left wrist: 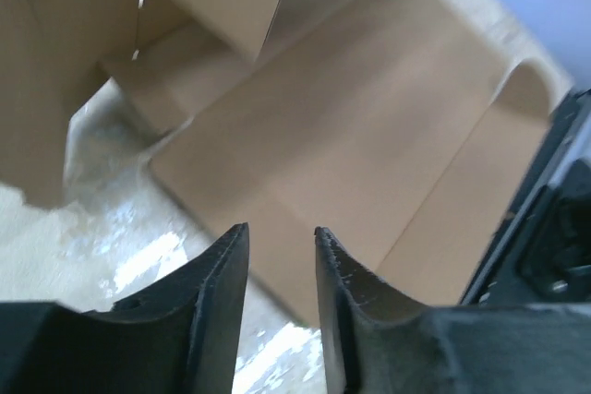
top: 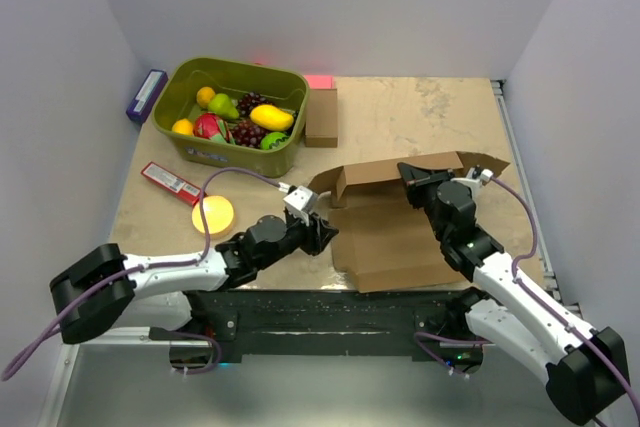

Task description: Fold the paper box

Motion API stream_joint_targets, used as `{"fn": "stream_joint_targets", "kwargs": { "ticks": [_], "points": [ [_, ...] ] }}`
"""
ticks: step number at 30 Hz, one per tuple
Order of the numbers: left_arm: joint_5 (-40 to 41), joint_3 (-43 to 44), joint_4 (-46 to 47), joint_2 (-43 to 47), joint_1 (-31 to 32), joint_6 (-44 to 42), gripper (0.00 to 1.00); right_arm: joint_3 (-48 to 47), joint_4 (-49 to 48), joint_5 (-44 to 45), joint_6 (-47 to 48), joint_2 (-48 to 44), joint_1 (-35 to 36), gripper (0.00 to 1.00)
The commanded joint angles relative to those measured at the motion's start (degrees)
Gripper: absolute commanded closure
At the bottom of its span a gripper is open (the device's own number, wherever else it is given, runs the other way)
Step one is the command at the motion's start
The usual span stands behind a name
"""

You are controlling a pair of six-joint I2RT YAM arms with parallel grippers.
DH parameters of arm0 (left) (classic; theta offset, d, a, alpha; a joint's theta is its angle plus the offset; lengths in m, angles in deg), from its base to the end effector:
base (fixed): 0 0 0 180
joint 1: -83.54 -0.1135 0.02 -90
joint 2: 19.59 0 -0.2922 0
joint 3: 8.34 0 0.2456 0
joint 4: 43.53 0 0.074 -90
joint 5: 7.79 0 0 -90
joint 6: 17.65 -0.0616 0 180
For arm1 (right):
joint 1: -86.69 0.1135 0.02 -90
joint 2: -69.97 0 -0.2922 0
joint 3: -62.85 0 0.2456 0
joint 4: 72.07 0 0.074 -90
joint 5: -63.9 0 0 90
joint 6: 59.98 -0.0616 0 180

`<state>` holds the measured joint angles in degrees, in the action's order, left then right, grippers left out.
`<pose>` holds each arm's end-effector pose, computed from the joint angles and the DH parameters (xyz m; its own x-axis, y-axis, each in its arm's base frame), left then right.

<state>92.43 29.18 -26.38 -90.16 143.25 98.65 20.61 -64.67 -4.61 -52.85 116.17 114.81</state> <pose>0.1396 -0.2174 0.2182 -0.4623 -0.0731 -0.8837 0.6234 0.6819 -0.3825 0.1795 0.0704 0.2816 -0.1424 0.9708 -0.1933 0.1573 0.2150 0.9639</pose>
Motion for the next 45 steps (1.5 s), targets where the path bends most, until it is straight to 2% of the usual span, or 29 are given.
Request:
{"fn": "stream_joint_targets", "kwargs": {
  "ticks": [1,5,8,10,13,20,30,35,45],
  "points": [
    [-3.0,2.0,-0.8,2.9,-0.4,3.7,0.54,1.9,-1.8,0.3,-0.7,-0.2,0.2,1.0],
    [0.1,3.9,-1.7,-0.4,-0.8,4.1,0.4,2.1,-3.1,-0.8,-2.0,0.5,0.3,1.0],
    [-0.7,5.6,-3.3,-3.9,-3.8,5.4,0.35,1.5,-3.0,-1.4,-3.1,0.9,0.4,1.0],
    [-3.3,4.8,-0.7,-5.5,-7.9,8.1,0.32,0.9,-2.2,-1.5,-3.5,1.0,0.4,1.0],
    [-5.3,5.4,2.7,-7.6,-9.8,8.3,0.3,0.6,-2.0,-1.5,-3.9,1.1,0.6,1.0],
    [-1.3,10.8,0.4,-13.7,-10.3,6.8,0.3,0.7,-2.3,-1.9,-4.2,1.8,0.7,1.0],
    [0.9,16.9,0.4,-22.5,-10.3,6.4,0.37,0.7,-2.8,-2.2,-4.2,2.4,0.8,1.0],
    [0.8,17.4,2.7,-24.8,-10.3,5.3,0.39,0.7,-2.8,-1.8,-4.1,2.7,0.9,1.0],
    [4.7,21.3,1.4,-29.8,-10.0,2.5,0.43,0.8,-3.7,-2.4,-3.8,4.5,1.1,1.0]
  ]
}}
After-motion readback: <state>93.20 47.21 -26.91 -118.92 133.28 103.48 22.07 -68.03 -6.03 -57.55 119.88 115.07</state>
